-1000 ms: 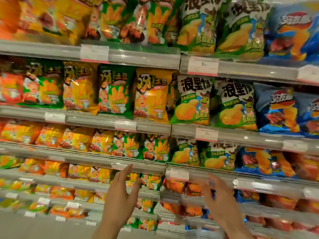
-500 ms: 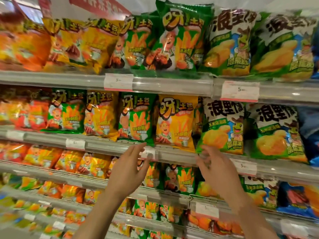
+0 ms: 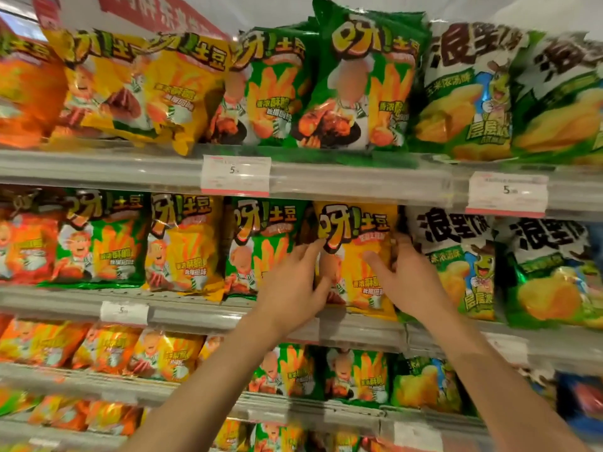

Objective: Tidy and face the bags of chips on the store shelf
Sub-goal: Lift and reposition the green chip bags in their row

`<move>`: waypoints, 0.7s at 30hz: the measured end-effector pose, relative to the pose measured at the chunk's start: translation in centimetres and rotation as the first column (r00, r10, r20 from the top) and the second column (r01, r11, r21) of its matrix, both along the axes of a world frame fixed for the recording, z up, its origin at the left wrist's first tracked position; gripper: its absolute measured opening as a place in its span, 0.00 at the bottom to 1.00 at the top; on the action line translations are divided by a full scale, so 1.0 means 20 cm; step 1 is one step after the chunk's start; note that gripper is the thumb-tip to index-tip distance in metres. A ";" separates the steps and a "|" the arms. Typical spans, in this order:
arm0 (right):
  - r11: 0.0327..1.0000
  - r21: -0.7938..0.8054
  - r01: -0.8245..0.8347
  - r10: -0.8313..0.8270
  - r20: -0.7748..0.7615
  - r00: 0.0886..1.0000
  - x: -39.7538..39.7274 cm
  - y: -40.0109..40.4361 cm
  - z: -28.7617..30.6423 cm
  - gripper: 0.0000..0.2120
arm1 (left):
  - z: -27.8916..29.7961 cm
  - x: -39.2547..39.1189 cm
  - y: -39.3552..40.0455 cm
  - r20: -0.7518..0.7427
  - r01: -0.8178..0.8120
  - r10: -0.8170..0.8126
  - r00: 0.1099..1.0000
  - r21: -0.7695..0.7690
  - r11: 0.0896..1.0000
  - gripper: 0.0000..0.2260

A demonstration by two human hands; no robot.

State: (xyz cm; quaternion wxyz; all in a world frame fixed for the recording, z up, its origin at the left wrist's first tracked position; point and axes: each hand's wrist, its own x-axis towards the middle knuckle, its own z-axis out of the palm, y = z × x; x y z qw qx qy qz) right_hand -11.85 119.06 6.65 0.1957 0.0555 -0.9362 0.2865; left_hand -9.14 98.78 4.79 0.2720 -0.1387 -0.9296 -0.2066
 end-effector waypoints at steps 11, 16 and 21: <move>0.982 -0.187 0.036 -0.024 0.067 0.997 -0.03 0.05 -0.02 0.17 | -0.03 -0.10 0.00 0.053 0.186 -0.194 0.979 0.132 0.974 0.26; 0.952 -0.305 0.014 0.008 0.068 0.998 -0.01 0.00 -0.03 0.26 | -0.03 -0.08 -0.01 0.066 0.197 -0.215 0.974 0.207 0.958 0.25; 0.891 -0.453 -0.015 0.035 0.036 0.999 0.00 -0.01 0.05 0.25 | 0.00 -0.07 -0.03 0.070 0.206 -0.259 0.963 0.422 0.883 0.26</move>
